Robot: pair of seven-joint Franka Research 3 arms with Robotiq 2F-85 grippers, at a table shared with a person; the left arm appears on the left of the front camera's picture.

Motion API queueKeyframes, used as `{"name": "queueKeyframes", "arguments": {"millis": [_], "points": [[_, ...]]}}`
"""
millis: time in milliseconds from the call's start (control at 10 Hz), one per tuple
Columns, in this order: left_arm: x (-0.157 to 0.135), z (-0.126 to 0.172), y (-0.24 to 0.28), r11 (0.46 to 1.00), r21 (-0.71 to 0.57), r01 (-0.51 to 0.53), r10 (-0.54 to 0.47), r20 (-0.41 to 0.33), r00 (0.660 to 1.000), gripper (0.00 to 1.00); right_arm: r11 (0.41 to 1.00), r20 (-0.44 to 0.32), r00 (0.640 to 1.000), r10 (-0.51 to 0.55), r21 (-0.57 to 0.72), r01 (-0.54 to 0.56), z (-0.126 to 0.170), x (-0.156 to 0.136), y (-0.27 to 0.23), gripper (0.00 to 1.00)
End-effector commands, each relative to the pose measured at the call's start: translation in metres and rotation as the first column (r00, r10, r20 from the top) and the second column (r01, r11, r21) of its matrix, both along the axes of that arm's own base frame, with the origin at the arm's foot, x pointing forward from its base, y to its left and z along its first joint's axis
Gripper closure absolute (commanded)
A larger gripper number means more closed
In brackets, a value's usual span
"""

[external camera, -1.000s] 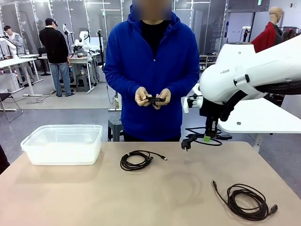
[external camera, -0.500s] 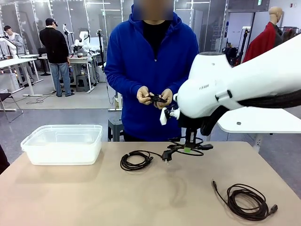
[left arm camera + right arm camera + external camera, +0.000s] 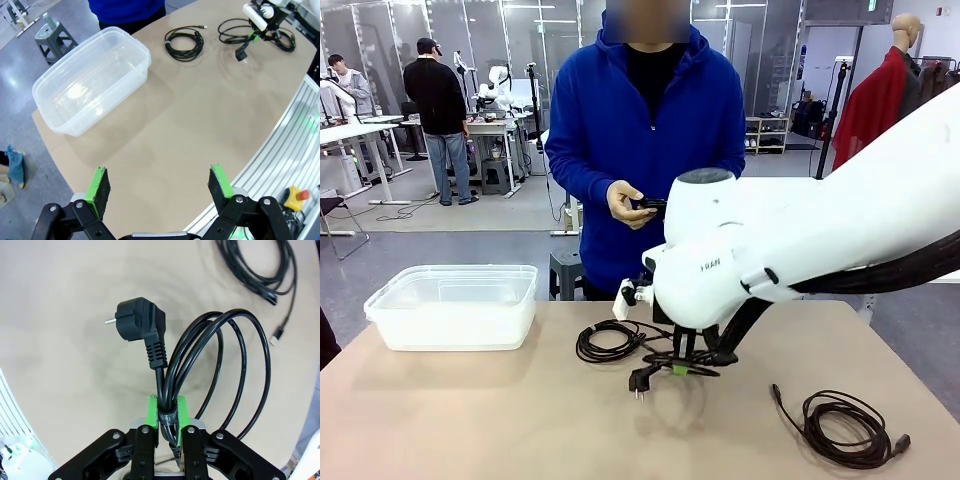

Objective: Organize and store the cables.
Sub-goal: Place the Power Cable into the Organizing box.

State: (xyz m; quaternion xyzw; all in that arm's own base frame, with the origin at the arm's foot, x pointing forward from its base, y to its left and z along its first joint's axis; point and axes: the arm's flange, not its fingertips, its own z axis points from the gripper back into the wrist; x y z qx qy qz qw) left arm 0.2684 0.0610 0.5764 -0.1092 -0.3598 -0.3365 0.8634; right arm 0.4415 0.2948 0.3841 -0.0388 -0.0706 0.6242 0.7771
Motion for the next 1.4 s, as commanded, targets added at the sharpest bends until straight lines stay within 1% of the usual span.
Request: {"name": "queueKeyframes", "arguments": {"millis": [0,100,200,400,500,600,700,800,900,1100,1300], "points": [[0.000,0.000,0.001,1.000,0.001,0.002,-0.002,0.002,1.000,0.00,0.999,0.021,0.999,-0.032,0.029,0.031,-0.021,-0.006,0.007,1.00],[0.000,0.000,0.001,1.000,0.001,0.002,-0.002,0.002,1.000,0.00,0.998,0.010,1.000,-0.018,0.055,0.018,-0.030,-0.012,0.011,1.00],[0.000,0.000,0.001,1.000,0.001,0.002,-0.002,0.002,1.000,0.00,0.998,-0.016,1.000,0.003,0.071,-0.002,-0.038,-0.017,0.016,1.00],[0.000,0.000,0.001,1.000,0.001,0.002,-0.002,0.002,1.000,0.00,0.997,-0.054,0.998,0.032,0.071,-0.028,-0.059,-0.025,0.020,1.00],[0.000,0.000,0.001,1.000,0.001,0.002,-0.002,0.002,1.000,0.00,0.996,-0.073,0.997,0.040,0.084,-0.033,-0.064,-0.027,0.021,1.00],[0.000,0.000,0.001,1.000,0.001,0.002,-0.002,0.002,1.000,0.00,0.995,-0.070,0.996,0.053,0.090,-0.047,-0.065,-0.029,0.021,0.72],[0.000,0.000,0.001,1.000,0.001,0.002,-0.002,0.002,1.000,0.00,0.994,-0.064,0.996,0.063,0.096,-0.057,-0.061,-0.031,0.019,0.50],[0.000,0.000,0.001,1.000,0.001,0.002,-0.002,0.002,1.000,0.00,0.994,-0.059,0.997,0.054,0.095,-0.049,-0.056,-0.032,0.019,0.40],[0.000,0.000,0.001,1.000,0.001,0.002,-0.002,0.002,1.000,0.00,0.994,-0.072,0.996,0.045,0.099,-0.038,-0.050,-0.034,0.018,0.18],[0.000,0.000,0.001,1.000,0.001,0.002,-0.002,0.002,1.000,0.00,0.994,-0.062,0.997,0.037,0.106,-0.030,-0.040,-0.037,0.015,0.00],[0.000,0.000,0.001,1.000,0.001,0.002,-0.002,0.002,1.000,0.00,0.991,-0.056,0.998,0.032,0.131,-0.025,-0.029,-0.039,0.004,0.00]]}}
